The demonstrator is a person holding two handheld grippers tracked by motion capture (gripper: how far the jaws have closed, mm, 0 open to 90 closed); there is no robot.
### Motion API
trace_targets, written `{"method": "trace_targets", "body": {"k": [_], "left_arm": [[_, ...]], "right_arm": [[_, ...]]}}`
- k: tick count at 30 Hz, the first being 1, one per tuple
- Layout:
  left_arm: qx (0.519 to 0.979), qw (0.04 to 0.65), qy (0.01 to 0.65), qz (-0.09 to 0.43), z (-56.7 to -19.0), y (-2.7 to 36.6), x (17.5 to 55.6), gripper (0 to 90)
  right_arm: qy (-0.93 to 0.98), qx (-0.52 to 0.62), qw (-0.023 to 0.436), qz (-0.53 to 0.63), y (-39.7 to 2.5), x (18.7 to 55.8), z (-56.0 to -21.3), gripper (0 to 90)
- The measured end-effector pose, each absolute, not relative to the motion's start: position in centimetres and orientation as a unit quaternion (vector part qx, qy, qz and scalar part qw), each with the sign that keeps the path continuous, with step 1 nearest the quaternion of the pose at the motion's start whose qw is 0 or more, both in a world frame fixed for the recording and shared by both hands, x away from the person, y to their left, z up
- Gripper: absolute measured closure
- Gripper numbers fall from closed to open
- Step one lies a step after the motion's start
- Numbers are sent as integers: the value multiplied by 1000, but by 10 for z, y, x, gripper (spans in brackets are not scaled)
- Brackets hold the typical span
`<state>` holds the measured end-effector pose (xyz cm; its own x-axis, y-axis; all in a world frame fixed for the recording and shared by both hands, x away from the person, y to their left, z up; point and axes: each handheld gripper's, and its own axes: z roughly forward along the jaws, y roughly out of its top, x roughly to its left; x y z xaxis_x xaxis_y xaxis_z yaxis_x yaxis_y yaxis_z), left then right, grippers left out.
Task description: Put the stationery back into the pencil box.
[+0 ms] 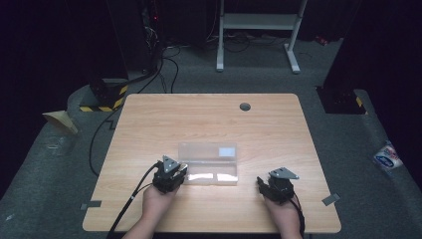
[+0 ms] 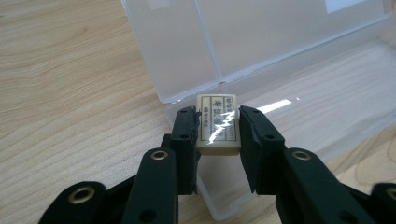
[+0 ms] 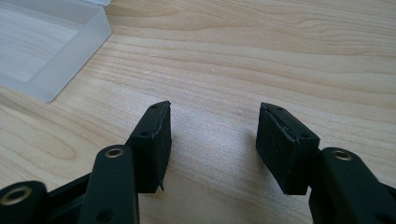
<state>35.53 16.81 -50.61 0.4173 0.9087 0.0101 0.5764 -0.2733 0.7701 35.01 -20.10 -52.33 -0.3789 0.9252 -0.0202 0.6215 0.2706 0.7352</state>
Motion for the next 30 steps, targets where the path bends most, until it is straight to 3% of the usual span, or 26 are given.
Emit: {"method": "trace_targets", "body": {"k": [2,3,5,24,30], "left_arm": [[764,357,483,238,-506,168,354,672],[763,360,481,239,-506,167,354,601],[760,362,483,241,-504,167,354,555],[756,402,473,208,-495,195,352,437],[755,404,473,208,-492,208,353,361]], "right_arm": [[763,506,231,328,-201,350,-523,446],[763,507,230,329,-201,350,-523,444],[763,507,230,329,-201,350,-523,443],[763,507,230,328,-201,350,-523,442],[763,507,230,328,-201,350,-523,443]]}}
